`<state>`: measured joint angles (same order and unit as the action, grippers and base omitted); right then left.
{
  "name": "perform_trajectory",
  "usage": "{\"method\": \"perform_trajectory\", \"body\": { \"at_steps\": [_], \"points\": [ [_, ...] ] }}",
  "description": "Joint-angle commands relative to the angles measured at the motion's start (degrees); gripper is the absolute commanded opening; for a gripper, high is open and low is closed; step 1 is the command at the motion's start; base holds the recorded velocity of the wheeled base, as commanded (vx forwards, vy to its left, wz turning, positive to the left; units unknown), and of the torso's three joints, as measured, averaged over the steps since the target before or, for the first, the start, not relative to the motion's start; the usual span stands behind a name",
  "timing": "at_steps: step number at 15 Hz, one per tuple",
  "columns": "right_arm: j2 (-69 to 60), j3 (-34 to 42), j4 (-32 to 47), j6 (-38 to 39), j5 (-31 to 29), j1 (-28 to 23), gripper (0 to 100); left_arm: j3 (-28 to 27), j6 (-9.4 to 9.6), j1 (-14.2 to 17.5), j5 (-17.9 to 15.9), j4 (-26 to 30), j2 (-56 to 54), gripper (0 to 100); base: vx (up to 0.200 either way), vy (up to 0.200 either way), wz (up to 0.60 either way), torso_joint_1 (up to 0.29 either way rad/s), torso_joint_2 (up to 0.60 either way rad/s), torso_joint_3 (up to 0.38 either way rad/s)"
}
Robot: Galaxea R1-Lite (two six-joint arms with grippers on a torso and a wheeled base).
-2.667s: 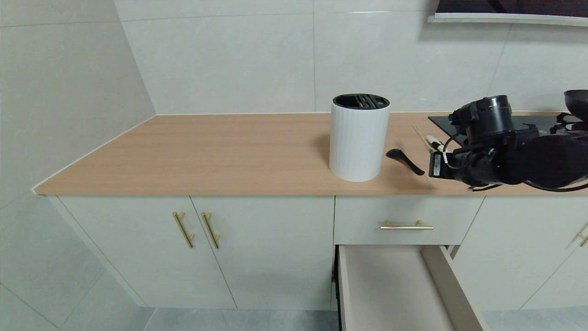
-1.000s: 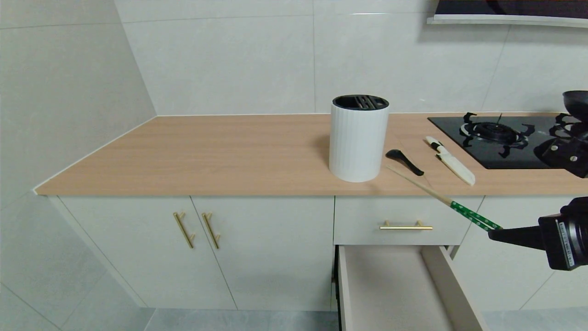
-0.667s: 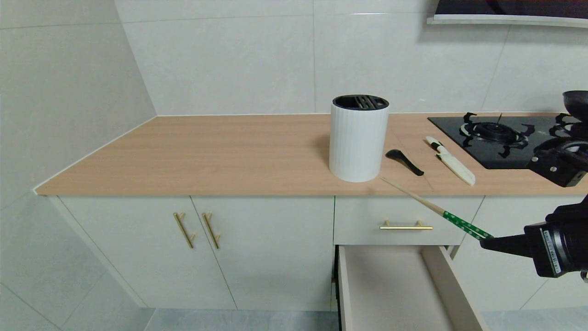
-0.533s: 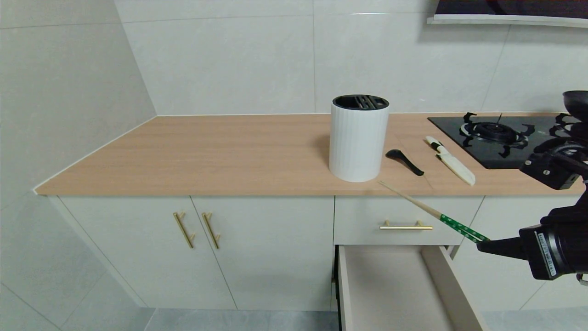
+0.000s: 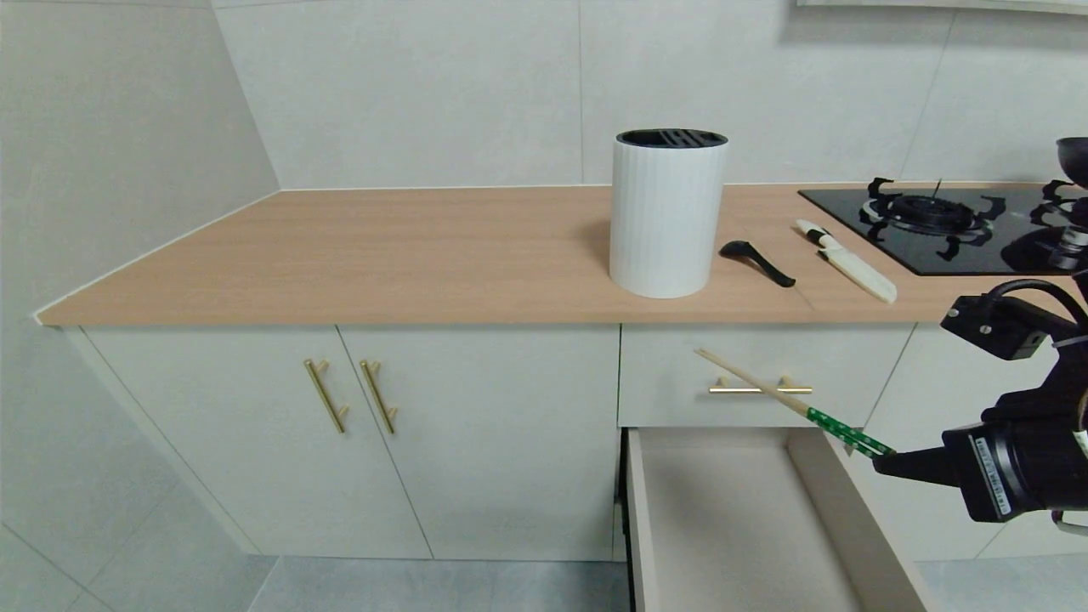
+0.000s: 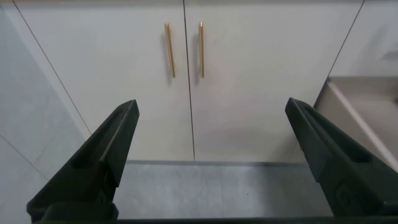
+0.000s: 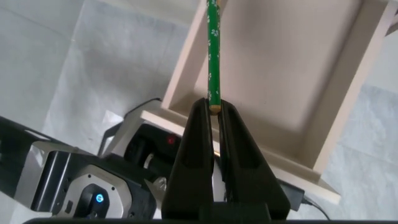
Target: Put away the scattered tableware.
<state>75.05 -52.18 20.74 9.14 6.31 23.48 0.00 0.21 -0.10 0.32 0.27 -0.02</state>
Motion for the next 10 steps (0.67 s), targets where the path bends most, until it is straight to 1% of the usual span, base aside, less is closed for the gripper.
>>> {"method": "perform_trajectory", "body": {
  "at_steps": [1,5,10],
  "points": [
    [0.72,0.06,0.01,0.00,0.01,0.08,0,0.00,0.06,0.01,0.03,0.00,0.02,100,0.000,0.000,0.00,-0.178,0.49,0.281],
    [1.60,0.06,0.01,0.00,-0.07,0.08,0,0.00,0.06,0.01,0.03,0.00,0.02,100,0.000,0.000,0.00,-0.171,0.47,0.298],
    [2.65,0.06,0.01,0.00,-0.07,0.08,0,0.00,0.06,0.01,0.03,0.00,0.02,100,0.000,0.000,0.00,-0.137,0.45,0.320]
  ]
}}
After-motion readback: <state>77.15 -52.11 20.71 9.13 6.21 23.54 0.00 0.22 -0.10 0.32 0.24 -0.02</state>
